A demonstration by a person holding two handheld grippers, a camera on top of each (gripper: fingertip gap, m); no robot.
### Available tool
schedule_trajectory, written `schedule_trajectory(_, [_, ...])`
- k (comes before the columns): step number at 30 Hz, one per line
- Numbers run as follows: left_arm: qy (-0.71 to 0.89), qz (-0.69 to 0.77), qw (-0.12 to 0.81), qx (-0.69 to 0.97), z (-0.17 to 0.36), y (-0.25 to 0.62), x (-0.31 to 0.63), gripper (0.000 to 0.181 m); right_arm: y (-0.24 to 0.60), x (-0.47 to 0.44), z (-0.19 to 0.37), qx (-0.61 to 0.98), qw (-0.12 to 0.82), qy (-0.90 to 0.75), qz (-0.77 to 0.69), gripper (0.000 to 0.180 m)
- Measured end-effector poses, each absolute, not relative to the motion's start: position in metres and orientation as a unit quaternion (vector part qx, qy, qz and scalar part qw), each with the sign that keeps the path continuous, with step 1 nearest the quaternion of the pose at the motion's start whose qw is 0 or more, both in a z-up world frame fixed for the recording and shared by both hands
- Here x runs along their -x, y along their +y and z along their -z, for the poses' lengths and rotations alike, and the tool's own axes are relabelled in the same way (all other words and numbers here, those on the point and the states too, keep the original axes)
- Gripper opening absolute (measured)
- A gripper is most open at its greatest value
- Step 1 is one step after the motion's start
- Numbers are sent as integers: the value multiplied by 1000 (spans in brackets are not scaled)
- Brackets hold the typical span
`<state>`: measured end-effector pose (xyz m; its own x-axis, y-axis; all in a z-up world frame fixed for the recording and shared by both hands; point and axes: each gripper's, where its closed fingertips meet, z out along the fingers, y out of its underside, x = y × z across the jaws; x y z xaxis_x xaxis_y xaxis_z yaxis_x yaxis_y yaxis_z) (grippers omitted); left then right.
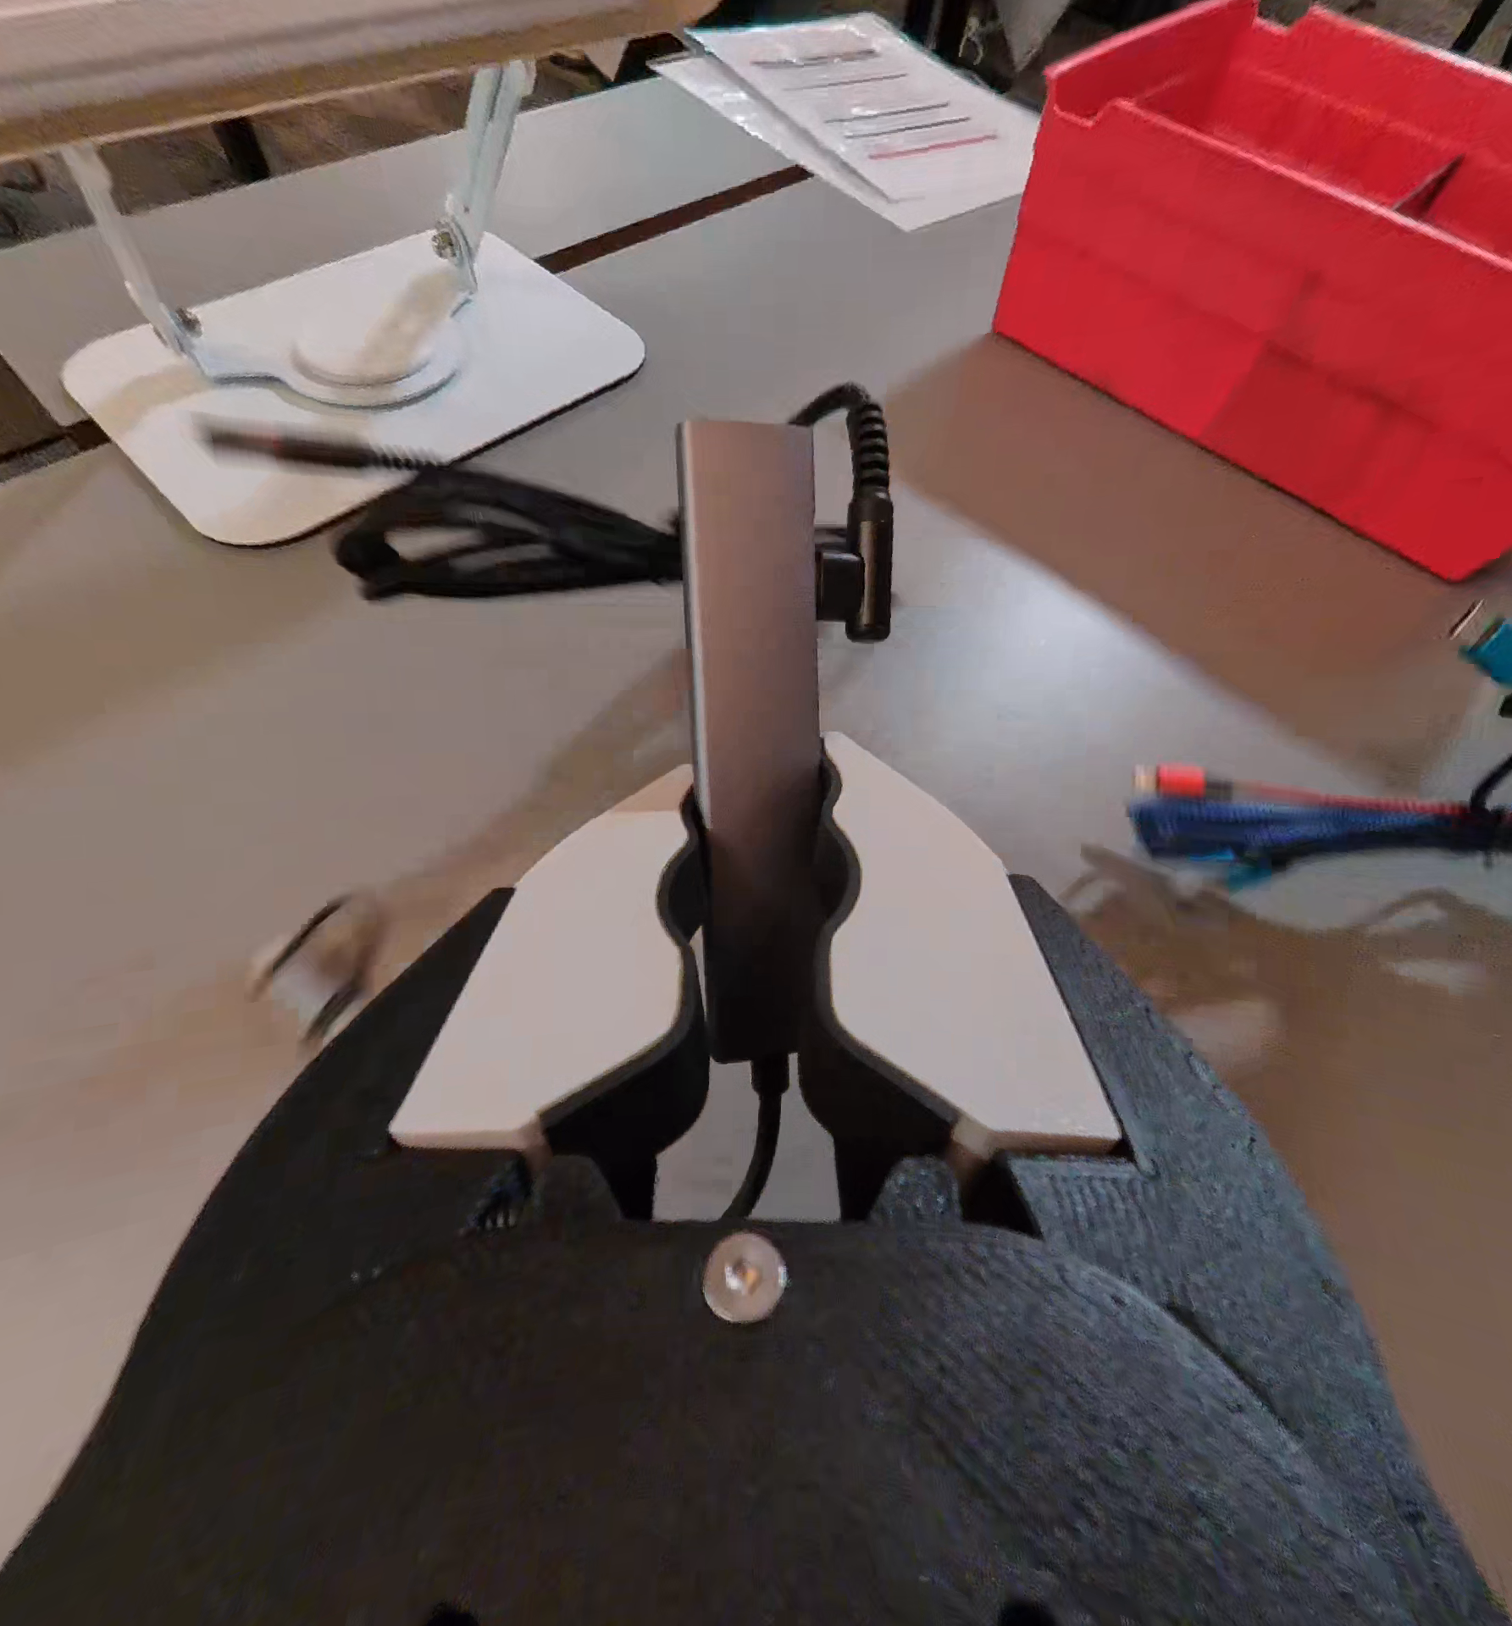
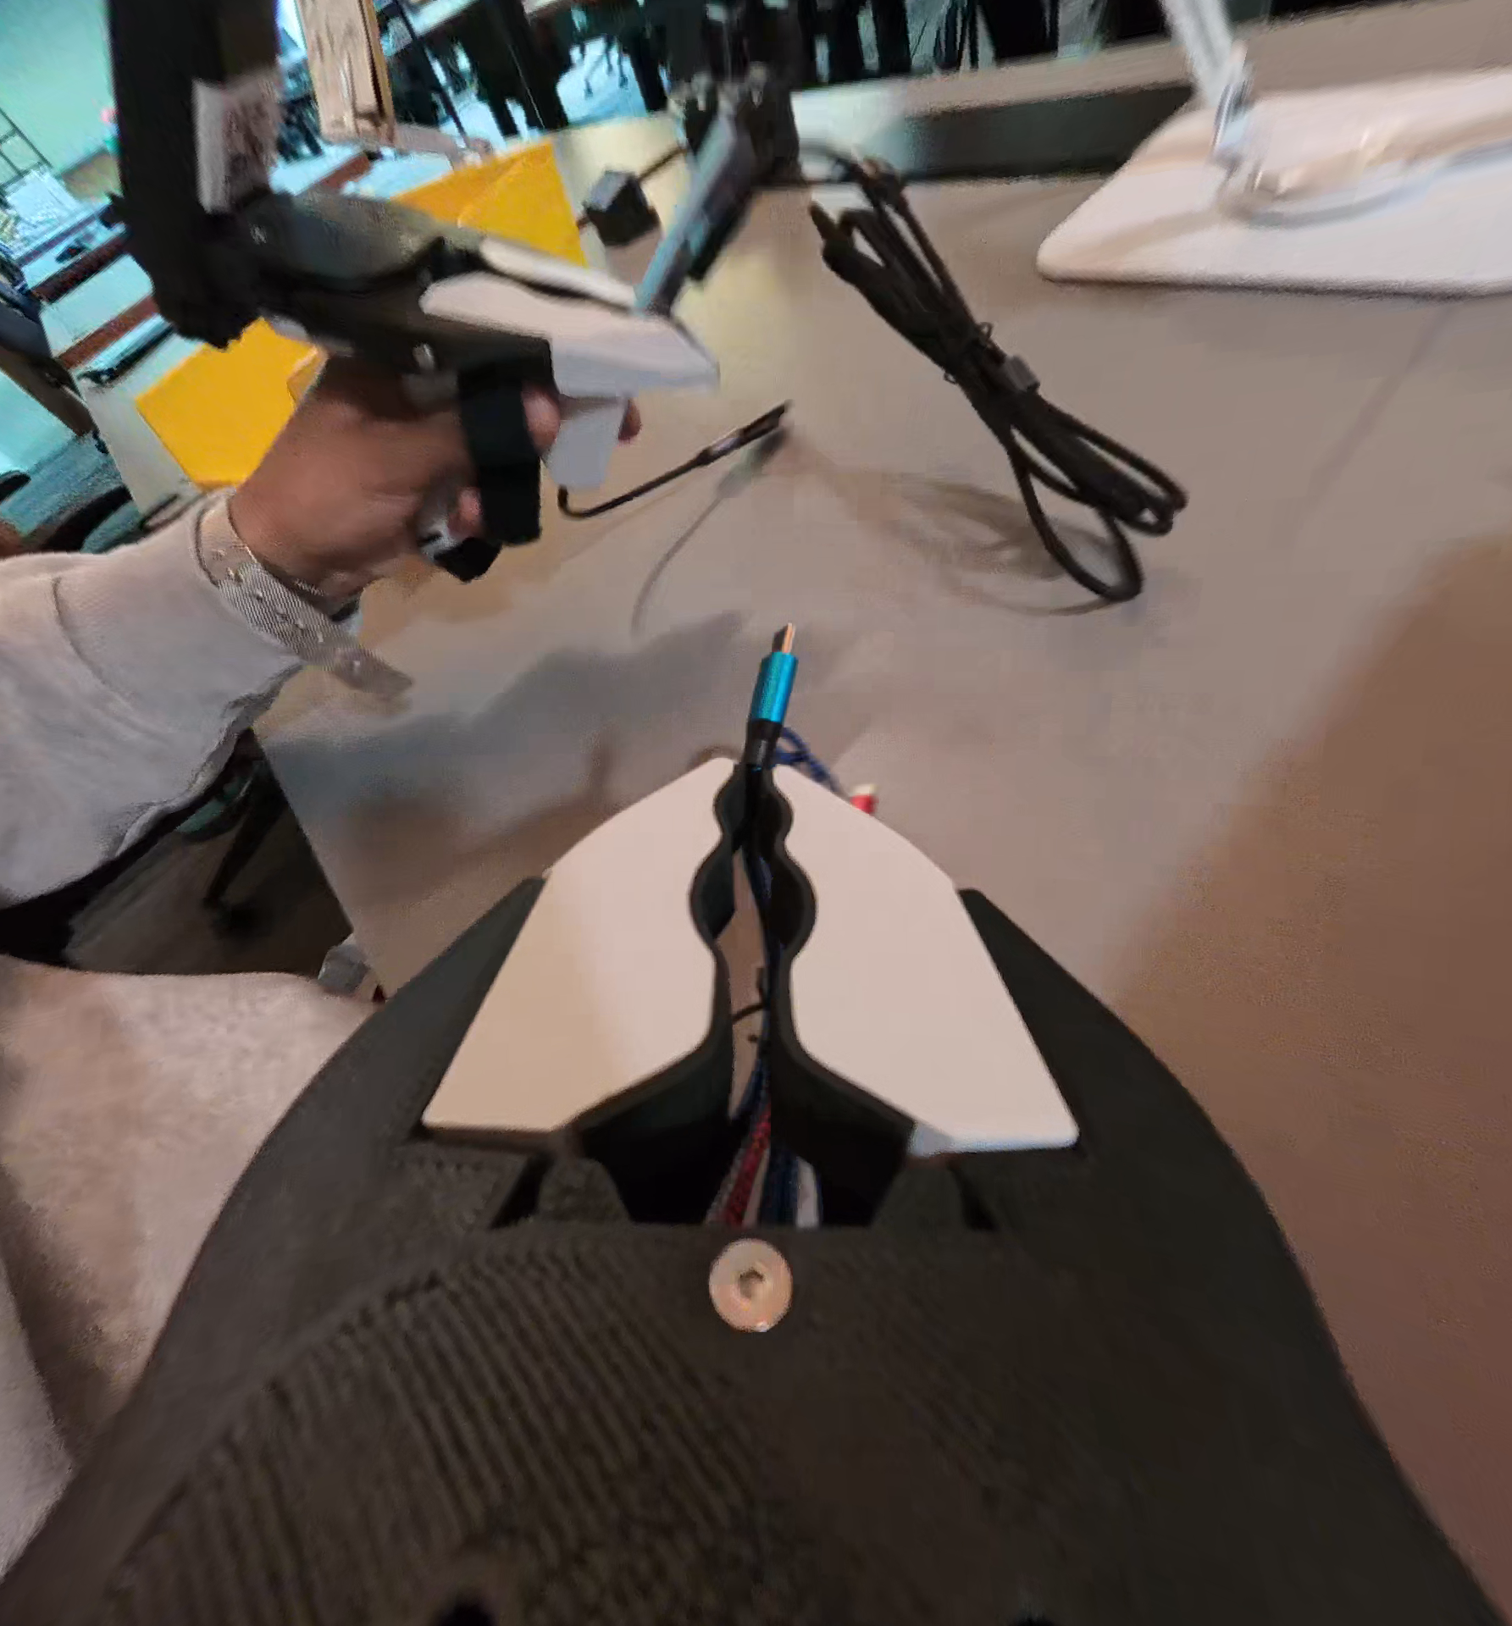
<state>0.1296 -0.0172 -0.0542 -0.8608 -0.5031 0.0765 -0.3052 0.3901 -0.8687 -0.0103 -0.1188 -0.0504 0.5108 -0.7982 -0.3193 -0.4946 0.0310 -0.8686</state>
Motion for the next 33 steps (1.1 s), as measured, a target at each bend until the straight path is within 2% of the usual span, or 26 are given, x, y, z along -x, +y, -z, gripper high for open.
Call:
schedule_trajectory(8, [832,498,77,230,65,-33,-118,23,-122,6,51,710,519,427,210,4])
schedule_trajectory(13, [836,497,71,223,66,-35,-112,23,-138,0,55,712,501,431,238,42])
schedule_trajectory(17, [837,498,62,219,68,-38,-107,24,-123,9,77,756,450,431,201,47])
schedule_trajectory(20, [838,498,55,216,70,-40,-103,24,-110,18,113,800,367,447,162,56])
schedule_trajectory(22, [839,498,51,213,71,-40,-100,24,-112,22,135,825,306,447,161,48])
schedule_trajectory(24, [839,499,49,211,71,-39,-98,23,-111,21,131,833,311,424,170,19])
schedule_trajectory(26, [837,503,44,211,70,-37,-96,23,-107,18,110,821,357,406,181,16])
schedule_trajectory(29, [825,520,17,222,67,-35,-94,24,-127,6,55,771,426,375,289,16])
schedule_trajectory(31, [814,531,-12,233,66,-35,-92,24,-165,1,15,744,402,338,414,15])
schedule_trajectory(33, [806,539,-35,243,65,-34,-91,24,-214,4,-24,718,329,283,544,16])
